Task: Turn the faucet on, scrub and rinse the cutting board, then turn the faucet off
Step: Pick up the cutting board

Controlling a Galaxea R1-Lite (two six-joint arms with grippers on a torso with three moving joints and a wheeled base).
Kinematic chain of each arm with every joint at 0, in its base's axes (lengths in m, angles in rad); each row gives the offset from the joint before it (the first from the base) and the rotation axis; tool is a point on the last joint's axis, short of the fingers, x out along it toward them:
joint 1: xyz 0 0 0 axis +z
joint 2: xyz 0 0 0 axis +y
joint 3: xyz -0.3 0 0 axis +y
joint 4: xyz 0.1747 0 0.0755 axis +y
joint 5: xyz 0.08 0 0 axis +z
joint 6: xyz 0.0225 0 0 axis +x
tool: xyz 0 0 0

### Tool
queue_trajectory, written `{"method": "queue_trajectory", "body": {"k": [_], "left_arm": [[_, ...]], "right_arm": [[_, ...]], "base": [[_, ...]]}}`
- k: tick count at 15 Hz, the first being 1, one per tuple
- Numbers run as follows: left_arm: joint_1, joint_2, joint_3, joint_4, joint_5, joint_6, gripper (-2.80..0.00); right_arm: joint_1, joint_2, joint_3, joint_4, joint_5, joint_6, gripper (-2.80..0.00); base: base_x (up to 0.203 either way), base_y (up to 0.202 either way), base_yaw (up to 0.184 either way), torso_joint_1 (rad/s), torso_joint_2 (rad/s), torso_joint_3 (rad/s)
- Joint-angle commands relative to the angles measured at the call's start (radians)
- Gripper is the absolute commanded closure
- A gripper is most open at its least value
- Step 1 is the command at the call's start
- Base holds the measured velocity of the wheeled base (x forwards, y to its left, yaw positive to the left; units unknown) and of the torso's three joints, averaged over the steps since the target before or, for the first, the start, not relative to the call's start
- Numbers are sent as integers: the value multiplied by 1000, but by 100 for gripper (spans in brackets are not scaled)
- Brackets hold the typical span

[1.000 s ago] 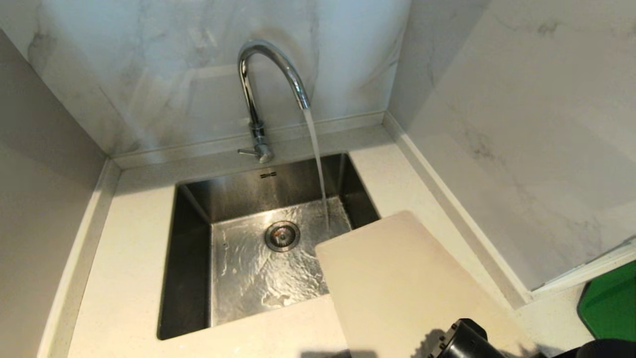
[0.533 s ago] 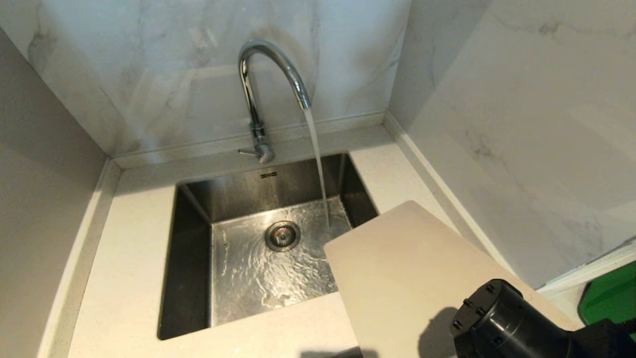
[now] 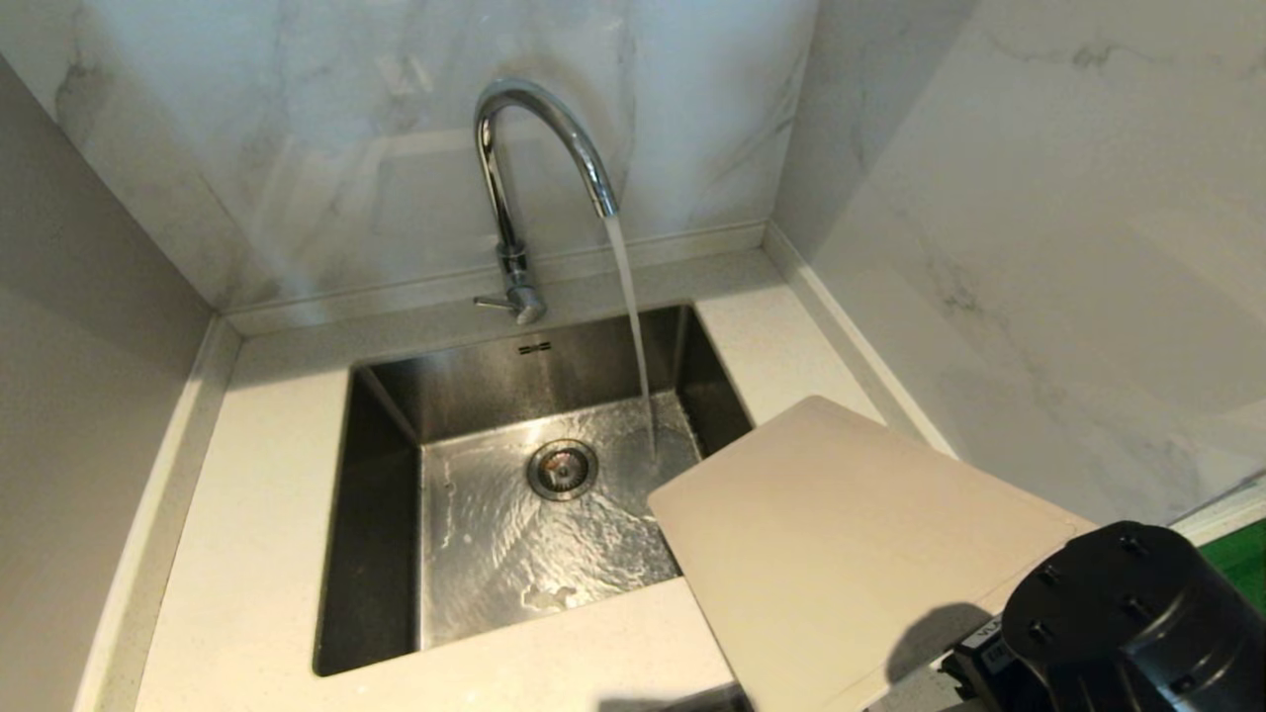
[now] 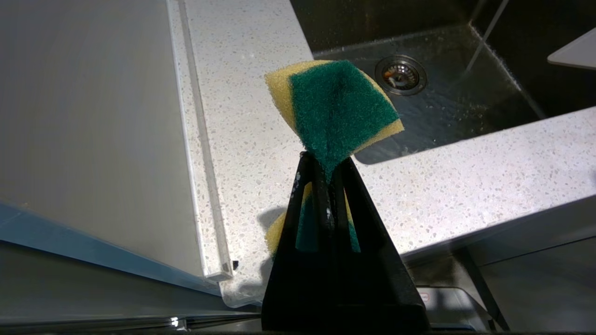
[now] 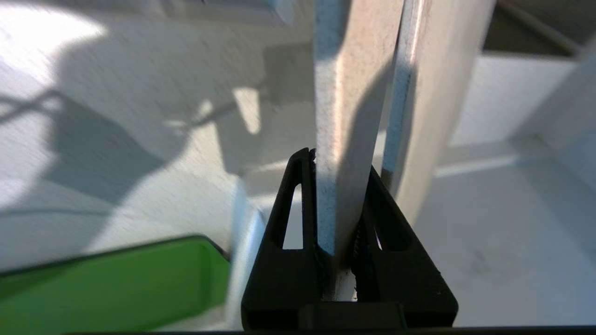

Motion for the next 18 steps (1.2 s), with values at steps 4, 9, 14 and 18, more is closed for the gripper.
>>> {"method": "queue_trajectory", "body": {"k": [4, 9, 14, 18], "left_arm": [[0, 0, 0, 1, 0, -1, 0], [0, 0, 1, 0, 0, -1, 0], [0, 0, 0, 0, 0, -1, 0], [0, 0, 0, 2, 0, -1, 0]], "right_arm": [[2, -85, 3, -79, -34, -149, 0], [0, -103, 4, -216, -37, -313, 0], [-1, -113, -5, -255, -37, -349, 0], [-1, -114, 1, -354, -24, -453, 0]], "base": [[0, 0, 0, 0, 0, 0], [0, 0, 0, 0, 0, 0], [0, 0, 0, 0, 0, 0], [0, 0, 0, 0, 0, 0]]}}
